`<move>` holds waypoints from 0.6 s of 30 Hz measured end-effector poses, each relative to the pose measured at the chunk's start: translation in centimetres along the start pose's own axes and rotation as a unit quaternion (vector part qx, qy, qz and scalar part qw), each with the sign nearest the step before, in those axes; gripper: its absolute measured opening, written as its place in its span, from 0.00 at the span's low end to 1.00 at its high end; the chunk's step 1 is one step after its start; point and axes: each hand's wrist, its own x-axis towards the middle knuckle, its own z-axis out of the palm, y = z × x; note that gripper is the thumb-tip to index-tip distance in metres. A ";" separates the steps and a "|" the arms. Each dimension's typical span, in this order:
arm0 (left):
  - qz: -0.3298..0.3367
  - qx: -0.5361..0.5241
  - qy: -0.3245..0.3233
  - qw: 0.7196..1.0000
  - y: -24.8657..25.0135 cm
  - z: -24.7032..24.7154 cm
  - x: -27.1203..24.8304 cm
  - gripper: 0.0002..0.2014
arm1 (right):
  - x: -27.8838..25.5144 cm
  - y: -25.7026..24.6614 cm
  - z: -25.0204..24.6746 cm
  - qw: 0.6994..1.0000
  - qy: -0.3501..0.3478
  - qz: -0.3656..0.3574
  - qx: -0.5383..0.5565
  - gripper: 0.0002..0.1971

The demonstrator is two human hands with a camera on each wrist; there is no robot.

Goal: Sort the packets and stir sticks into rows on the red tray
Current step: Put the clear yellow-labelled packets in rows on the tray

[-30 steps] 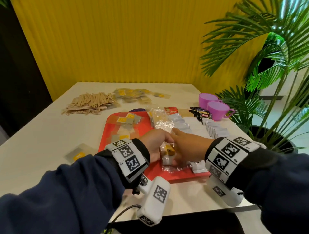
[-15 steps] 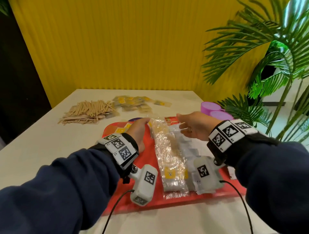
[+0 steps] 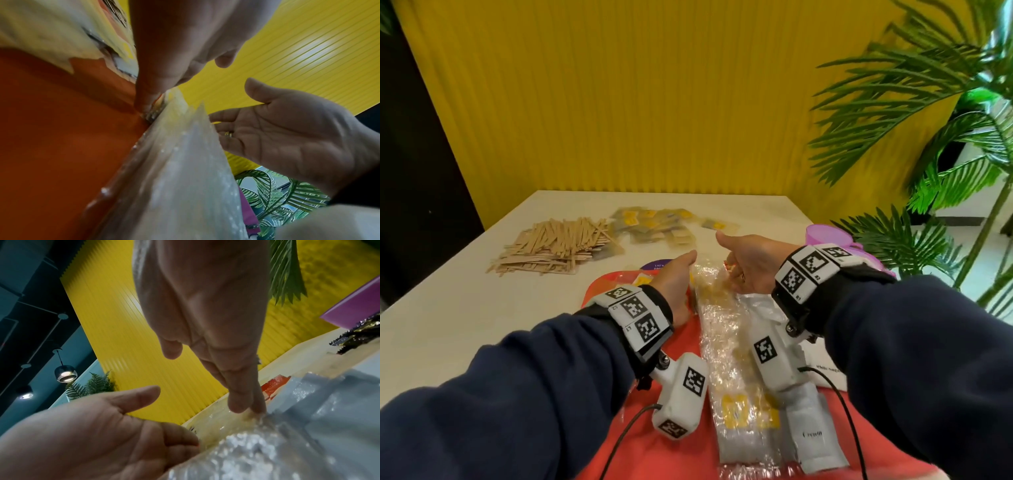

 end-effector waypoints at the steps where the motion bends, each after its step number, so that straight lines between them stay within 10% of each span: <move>1: -0.001 0.006 -0.008 1.000 0.1 0.0 0.2 0.20 | 0.2 0.1 0.0 1.000 0.003 0.002 0.000 0.35; 13: -0.007 0.003 -0.032 0.999 0.1 0.0 0.8 0.26 | 0.2 0.6 -0.8 1.000 -0.004 -0.025 0.004 0.38; 18: -0.013 -0.015 -0.020 1.000 0.5 -0.3 -0.7 0.30 | -1.3 0.6 -1.5 0.996 0.023 -0.059 -0.064 0.15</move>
